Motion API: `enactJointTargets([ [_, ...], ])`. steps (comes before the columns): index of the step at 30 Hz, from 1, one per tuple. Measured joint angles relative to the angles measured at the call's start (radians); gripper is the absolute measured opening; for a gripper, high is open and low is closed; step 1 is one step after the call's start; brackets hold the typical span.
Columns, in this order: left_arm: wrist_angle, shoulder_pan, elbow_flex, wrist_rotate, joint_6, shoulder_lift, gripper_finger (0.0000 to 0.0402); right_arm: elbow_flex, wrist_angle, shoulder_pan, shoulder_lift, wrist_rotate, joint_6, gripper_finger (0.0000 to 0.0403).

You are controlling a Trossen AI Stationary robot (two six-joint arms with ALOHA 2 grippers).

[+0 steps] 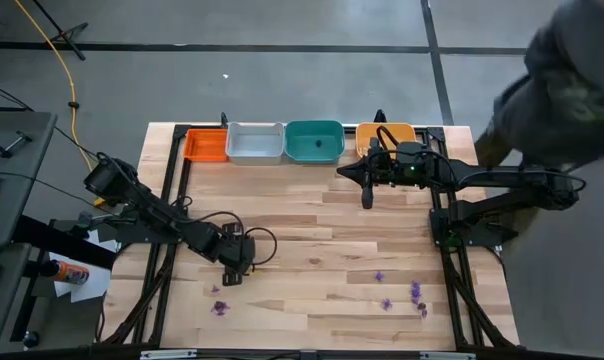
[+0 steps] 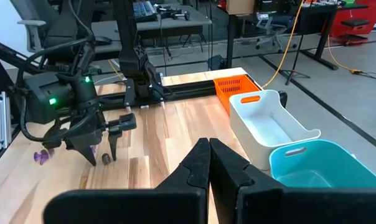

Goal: Sort Halloween decoration
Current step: Put the black skull into the green bin

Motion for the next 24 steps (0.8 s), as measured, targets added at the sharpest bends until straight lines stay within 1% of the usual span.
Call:
enactJointTargets([
  [4,0.000,0.000,0.000,0.000,0.001,0.000,0.0187,0.000,0.000,0.000,0.000,0.000,0.000,0.0000],
  [12,-0.006,-0.001,0.000,0.009,-0.005,0.001,0.0100,0.000,0.000,0.000,0.000,0.000,0.000,0.0000],
  [16,-0.007,-0.001,-0.001,0.007,-0.006,0.002,0.0068,0.000,0.000,0.000,0.000,-0.001,0.000,0.0000],
  [19,-0.010,0.000,-0.001,0.008,-0.006,0.002,0.0055,0.000,0.000,0.000,0.000,-0.003,0.000,0.0000],
  [24,-0.009,0.007,0.003,0.041,-0.007,-0.005,0.0055,0.000,0.000,0.000,0.000,-0.005,0.000,0.0000],
])
